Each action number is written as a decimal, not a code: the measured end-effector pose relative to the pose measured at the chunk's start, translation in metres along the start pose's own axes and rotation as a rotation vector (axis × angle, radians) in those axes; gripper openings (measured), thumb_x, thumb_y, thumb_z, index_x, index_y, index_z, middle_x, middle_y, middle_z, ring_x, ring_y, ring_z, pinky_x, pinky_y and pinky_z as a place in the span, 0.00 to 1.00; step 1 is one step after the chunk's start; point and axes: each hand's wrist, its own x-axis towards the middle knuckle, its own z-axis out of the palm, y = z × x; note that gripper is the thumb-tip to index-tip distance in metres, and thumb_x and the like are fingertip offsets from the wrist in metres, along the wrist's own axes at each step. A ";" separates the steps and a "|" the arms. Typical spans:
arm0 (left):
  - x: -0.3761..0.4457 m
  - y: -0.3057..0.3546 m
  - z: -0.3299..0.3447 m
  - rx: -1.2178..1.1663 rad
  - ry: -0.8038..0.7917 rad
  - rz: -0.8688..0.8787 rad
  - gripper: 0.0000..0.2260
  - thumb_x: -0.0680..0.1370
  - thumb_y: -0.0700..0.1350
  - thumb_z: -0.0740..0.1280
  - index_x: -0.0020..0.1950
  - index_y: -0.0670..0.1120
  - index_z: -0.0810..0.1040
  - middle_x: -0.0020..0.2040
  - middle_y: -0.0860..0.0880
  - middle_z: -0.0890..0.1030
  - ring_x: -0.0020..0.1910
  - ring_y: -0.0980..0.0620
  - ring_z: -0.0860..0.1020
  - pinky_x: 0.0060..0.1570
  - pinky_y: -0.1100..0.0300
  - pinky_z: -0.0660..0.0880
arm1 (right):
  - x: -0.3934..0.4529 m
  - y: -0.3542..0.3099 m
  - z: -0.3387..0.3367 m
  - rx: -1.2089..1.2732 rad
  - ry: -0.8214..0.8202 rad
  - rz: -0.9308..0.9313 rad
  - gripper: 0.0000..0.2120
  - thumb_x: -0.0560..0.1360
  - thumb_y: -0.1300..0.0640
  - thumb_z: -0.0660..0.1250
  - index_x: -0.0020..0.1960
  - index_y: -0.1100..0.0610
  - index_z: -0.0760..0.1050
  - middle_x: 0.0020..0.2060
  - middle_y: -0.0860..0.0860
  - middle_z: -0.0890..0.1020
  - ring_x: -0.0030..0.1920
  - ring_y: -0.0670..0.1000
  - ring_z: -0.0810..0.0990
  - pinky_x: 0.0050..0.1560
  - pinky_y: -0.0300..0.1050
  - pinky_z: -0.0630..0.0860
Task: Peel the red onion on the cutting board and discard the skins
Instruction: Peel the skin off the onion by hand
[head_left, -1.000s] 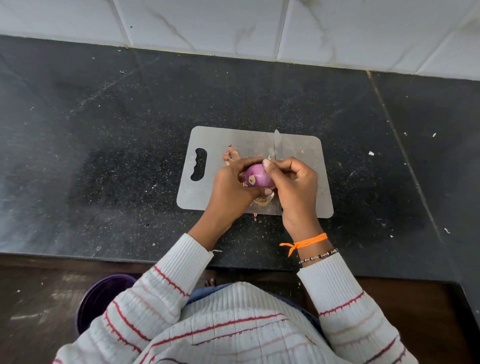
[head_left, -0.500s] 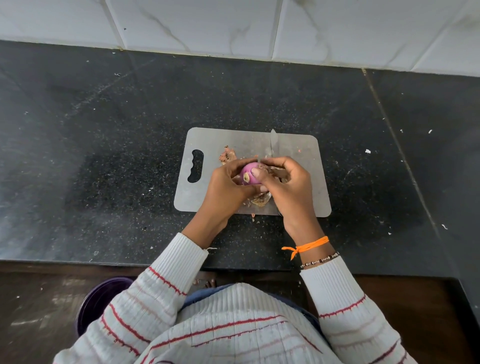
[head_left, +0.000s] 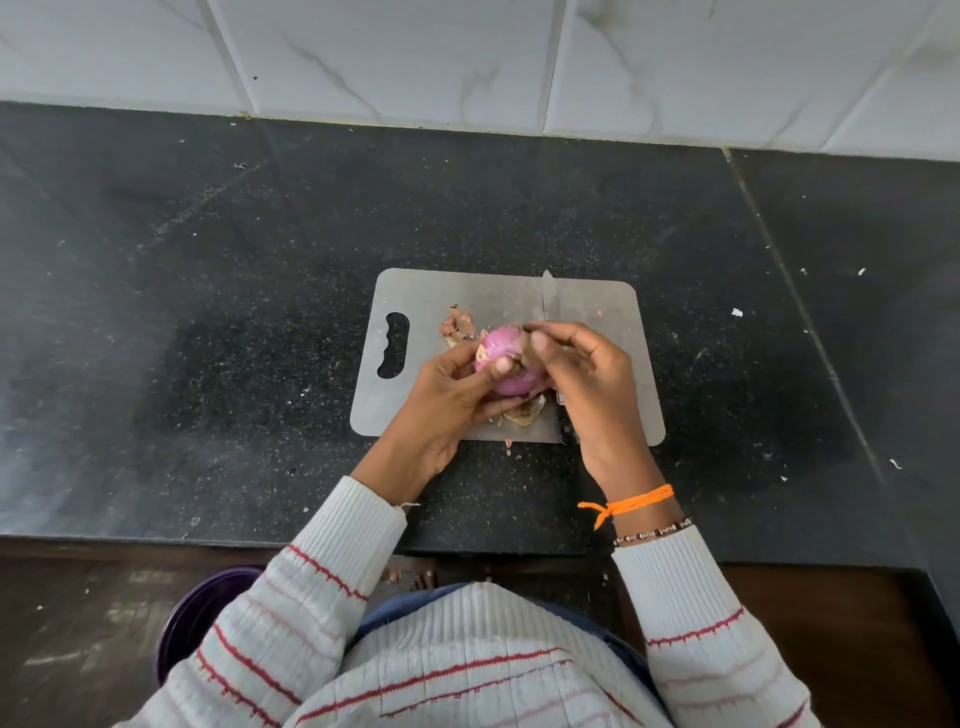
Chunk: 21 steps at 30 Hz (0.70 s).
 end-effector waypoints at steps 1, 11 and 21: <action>0.000 0.000 0.000 -0.012 -0.003 -0.003 0.20 0.66 0.43 0.67 0.56 0.39 0.76 0.40 0.46 0.85 0.38 0.52 0.83 0.34 0.64 0.80 | -0.001 -0.001 0.001 -0.013 -0.008 -0.005 0.08 0.72 0.56 0.71 0.50 0.56 0.80 0.45 0.50 0.84 0.45 0.45 0.82 0.44 0.40 0.79; -0.001 -0.006 0.003 -0.044 -0.006 -0.052 0.16 0.71 0.42 0.64 0.56 0.38 0.76 0.40 0.45 0.84 0.38 0.51 0.83 0.36 0.62 0.81 | 0.003 0.005 0.000 -0.001 0.101 -0.045 0.04 0.73 0.61 0.69 0.40 0.56 0.80 0.33 0.48 0.82 0.37 0.44 0.79 0.38 0.41 0.78; 0.002 -0.004 0.005 -0.061 0.021 -0.060 0.11 0.75 0.42 0.62 0.53 0.40 0.77 0.39 0.46 0.84 0.38 0.51 0.83 0.39 0.61 0.80 | 0.002 0.005 0.002 0.053 0.076 -0.015 0.07 0.68 0.61 0.74 0.45 0.56 0.80 0.45 0.52 0.84 0.49 0.52 0.83 0.51 0.47 0.79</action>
